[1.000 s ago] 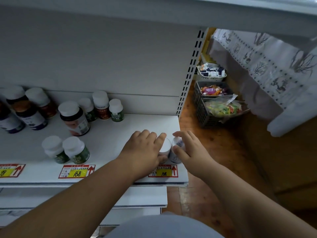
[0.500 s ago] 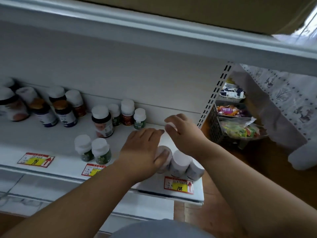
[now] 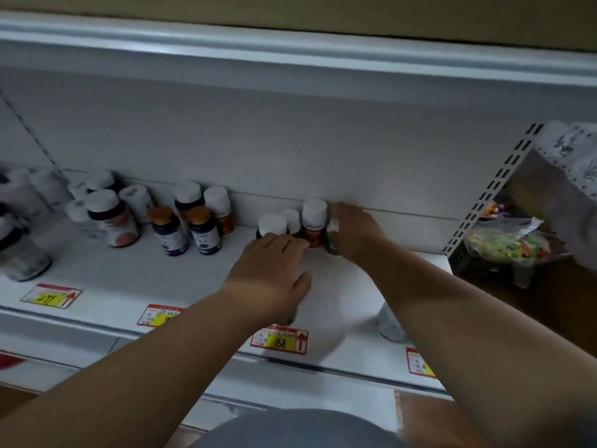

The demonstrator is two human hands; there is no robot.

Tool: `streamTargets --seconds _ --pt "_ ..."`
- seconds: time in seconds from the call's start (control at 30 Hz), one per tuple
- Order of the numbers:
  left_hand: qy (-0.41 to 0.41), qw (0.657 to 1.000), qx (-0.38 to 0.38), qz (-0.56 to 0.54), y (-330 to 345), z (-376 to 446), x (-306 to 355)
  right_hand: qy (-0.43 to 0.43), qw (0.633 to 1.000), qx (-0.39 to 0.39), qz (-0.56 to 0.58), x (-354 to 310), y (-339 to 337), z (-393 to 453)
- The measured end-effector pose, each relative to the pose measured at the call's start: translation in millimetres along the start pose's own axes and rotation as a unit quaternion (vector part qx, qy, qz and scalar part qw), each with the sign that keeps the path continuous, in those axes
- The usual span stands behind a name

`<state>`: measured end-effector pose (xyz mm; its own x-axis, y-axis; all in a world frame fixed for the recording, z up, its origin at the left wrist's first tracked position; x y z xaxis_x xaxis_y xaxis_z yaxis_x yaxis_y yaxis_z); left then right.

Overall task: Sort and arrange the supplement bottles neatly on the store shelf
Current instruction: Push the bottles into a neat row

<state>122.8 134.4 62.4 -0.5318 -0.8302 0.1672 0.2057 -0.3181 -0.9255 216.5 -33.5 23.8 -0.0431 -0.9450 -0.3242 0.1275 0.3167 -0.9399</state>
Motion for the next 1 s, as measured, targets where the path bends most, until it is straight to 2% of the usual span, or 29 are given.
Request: streamTargets --seconds 0.13,0.27,0.33,0.4,0.53,0.6,0.77,0.9,1.0 --pt "0.013 1.000 -0.019 -0.020 -3 -2 -15 0.059 0.994 0.065 0.058 -1 -12 -13" --pt "0.014 0.997 -0.011 -0.076 -9 -7 -21 0.107 0.953 0.158 0.237 -7 -42 -51" --pt "0.009 0.994 0.007 -0.112 -12 -13 -21 0.116 0.920 0.154 0.340 -14 -49 -73" --pt "0.038 0.993 0.028 -0.110 -10 -19 -20 0.128 0.887 0.133 0.424 -23 -51 -90" --pt "0.091 0.994 -0.003 -0.059 4 -27 -18 0.146 0.849 0.135 0.489 -38 -58 -111" --pt "0.120 0.992 -0.024 -0.033 11 -30 -19 0.145 0.855 0.139 0.478 -41 -62 -118" --pt "0.164 0.985 -0.044 0.004 19 -32 -28 0.120 0.940 0.129 0.293 -34 -55 -133" --pt "0.175 0.982 -0.062 0.017 24 -35 -29 0.089 0.973 0.074 0.199 -29 -25 -142" --pt "0.178 0.981 -0.062 0.043 28 -35 -30 0.058 0.981 0.054 0.177 -34 -10 -143"
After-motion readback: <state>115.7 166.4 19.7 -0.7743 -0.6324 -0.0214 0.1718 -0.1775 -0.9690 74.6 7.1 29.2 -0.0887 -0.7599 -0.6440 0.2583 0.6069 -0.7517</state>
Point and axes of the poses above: each hand's wrist, its own z-axis towards the middle knuckle, its own y-axis out of the palm, x = y × z, the point moved 6 cm from there along z, towards the middle knuckle, and after that the axes turned 9 degrees about x, right-handed, at the moved point
